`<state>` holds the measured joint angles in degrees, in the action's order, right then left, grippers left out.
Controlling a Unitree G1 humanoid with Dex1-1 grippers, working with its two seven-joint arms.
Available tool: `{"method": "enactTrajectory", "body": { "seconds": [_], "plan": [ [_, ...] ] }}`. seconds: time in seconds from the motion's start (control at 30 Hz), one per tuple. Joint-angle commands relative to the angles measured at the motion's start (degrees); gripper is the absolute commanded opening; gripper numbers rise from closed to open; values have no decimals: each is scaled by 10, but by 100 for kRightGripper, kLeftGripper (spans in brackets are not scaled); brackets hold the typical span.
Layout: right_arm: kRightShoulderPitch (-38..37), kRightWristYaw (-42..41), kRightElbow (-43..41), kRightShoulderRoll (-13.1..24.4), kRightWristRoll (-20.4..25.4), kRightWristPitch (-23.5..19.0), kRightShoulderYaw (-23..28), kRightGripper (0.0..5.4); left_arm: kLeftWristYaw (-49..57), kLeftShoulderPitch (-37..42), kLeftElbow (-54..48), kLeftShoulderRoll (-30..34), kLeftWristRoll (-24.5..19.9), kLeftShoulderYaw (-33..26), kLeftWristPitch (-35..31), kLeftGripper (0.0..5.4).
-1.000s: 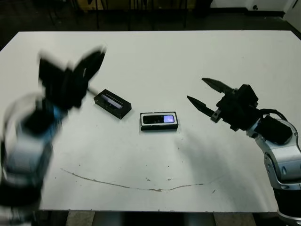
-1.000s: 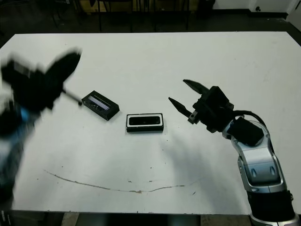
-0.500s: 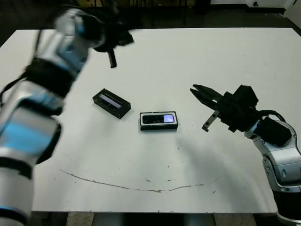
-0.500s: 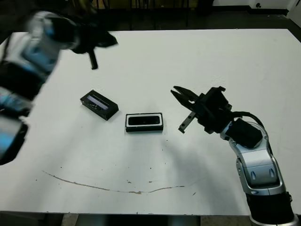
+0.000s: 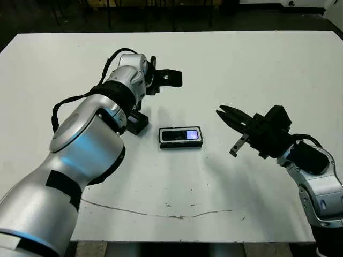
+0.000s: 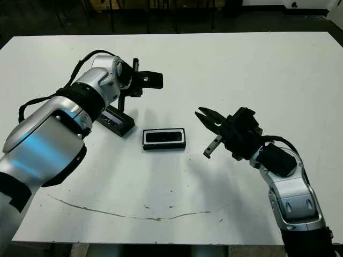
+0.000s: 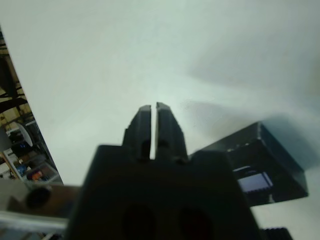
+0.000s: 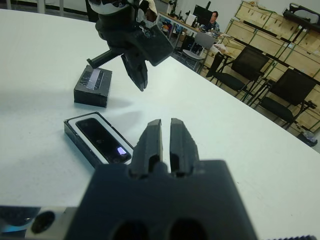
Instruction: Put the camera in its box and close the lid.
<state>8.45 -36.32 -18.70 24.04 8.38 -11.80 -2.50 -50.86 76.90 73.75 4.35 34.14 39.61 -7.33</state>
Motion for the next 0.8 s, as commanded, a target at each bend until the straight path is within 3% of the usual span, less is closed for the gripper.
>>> {"method": "enactTrajectory", "body": {
  "seconds": [0.03,0.37,0.53,0.63,0.73,0.8],
  "plan": [
    [-12,7,5,1,5,-15,-2,1,-18,-13,9,-7,17,8,6,0],
    [-20,17,-3,1,8,-26,-5,1,-51,-35,12,3,60,35,44,0],
    [-24,26,-18,4,5,-49,-8,1,-109,-40,18,-9,100,72,33,0],
    [-26,25,-18,3,10,-46,-6,1,-118,-46,-3,7,113,84,83,0],
    [-28,26,-20,5,9,-46,-6,1,-155,-44,9,3,118,83,55,0],
    [-28,29,-25,5,8,-54,-7,1,-183,-42,14,2,137,102,81,0]
  ]
}}
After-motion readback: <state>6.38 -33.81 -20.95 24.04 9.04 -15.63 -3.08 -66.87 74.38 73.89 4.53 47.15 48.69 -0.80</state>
